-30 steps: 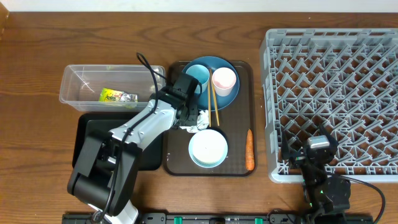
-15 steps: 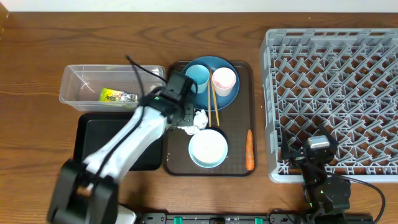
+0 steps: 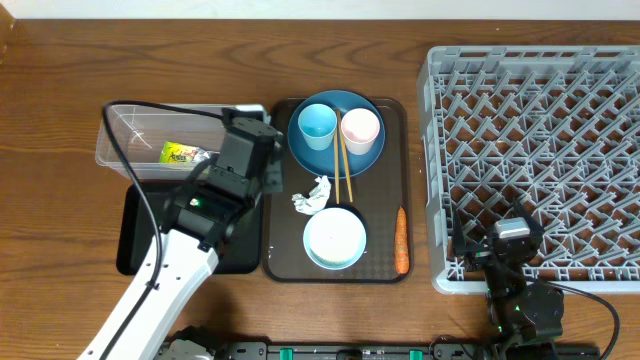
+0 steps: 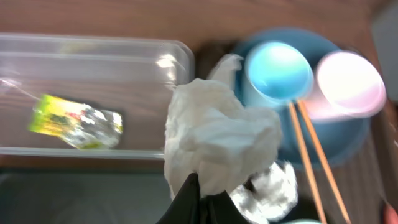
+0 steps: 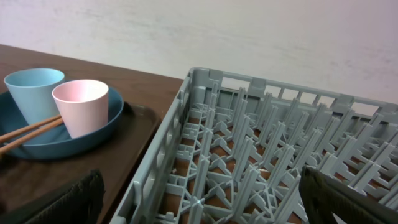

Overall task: Sort waste into correct bins and load items into the dishwasher rack
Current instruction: 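Carry the tissue into the clear bin and release it, then reach the left gripper back and grasp the second crumpled tissue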

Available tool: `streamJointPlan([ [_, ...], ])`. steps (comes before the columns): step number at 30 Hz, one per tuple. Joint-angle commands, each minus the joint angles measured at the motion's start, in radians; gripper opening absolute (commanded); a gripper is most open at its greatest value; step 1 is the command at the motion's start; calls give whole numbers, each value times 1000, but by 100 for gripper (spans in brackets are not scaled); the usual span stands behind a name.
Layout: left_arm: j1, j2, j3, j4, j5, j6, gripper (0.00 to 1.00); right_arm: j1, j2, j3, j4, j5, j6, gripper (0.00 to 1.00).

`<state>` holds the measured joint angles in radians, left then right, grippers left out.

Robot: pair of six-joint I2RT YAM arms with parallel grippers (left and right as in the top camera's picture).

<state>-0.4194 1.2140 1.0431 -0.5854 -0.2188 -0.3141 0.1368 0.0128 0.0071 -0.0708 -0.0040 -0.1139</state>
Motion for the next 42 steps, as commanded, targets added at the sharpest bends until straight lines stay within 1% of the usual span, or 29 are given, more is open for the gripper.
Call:
streamJointPlan([
  [1,62,30,23,37,-97,3,6,6,0,-2,-4,0,-7,99],
  [5,147,103,23,89,-95,-2,6,6,0,-2,-4,0,-7,99],
  [8,212,191,23,120,-50,-2,6,6,0,-2,-4,0,-7,99],
  [13,274,300,23,155,60,-5,7,7,0,-2,-4,0,-7,99],
  [16,290,320,23,172,73,-5,8,6,0,-2,-4,0,-7,99],
  [17,293,321,23,174,73,-5,14,7,0,-2,-4,0,-7,99],
  [18,297,320,23,177,73,-5,27,7,0,-2,-4,0,-7,99],
  [19,299,320,23,178,73,-5,48,6,0,-2,-4,0,-6,99],
  [20,302,319,23,180,73,-5,60,6,0,-2,-4,0,-6,99],
  [21,302,317,23,180,73,-5,64,7,0,-2,-4,0,-7,99],
  [24,301,298,23,168,80,-5,71,6,0,-2,-4,0,-7,99],
  [26,301,273,23,150,101,-5,72,7,0,-2,-4,0,-7,99],
  [28,300,231,23,117,156,-5,73,6,0,-2,-4,0,-7,99],
  [33,299,97,23,23,443,-5,74,7,0,-2,-4,0,-6,99],
  [34,296,77,23,8,475,-5,73,6,0,-2,-4,0,-7,99],
  [38,267,31,23,-76,550,-5,73,6,0,-2,-4,0,-7,99],
  [42,207,45,11,-151,547,-4,73,6,0,-2,-4,0,-7,99],
])
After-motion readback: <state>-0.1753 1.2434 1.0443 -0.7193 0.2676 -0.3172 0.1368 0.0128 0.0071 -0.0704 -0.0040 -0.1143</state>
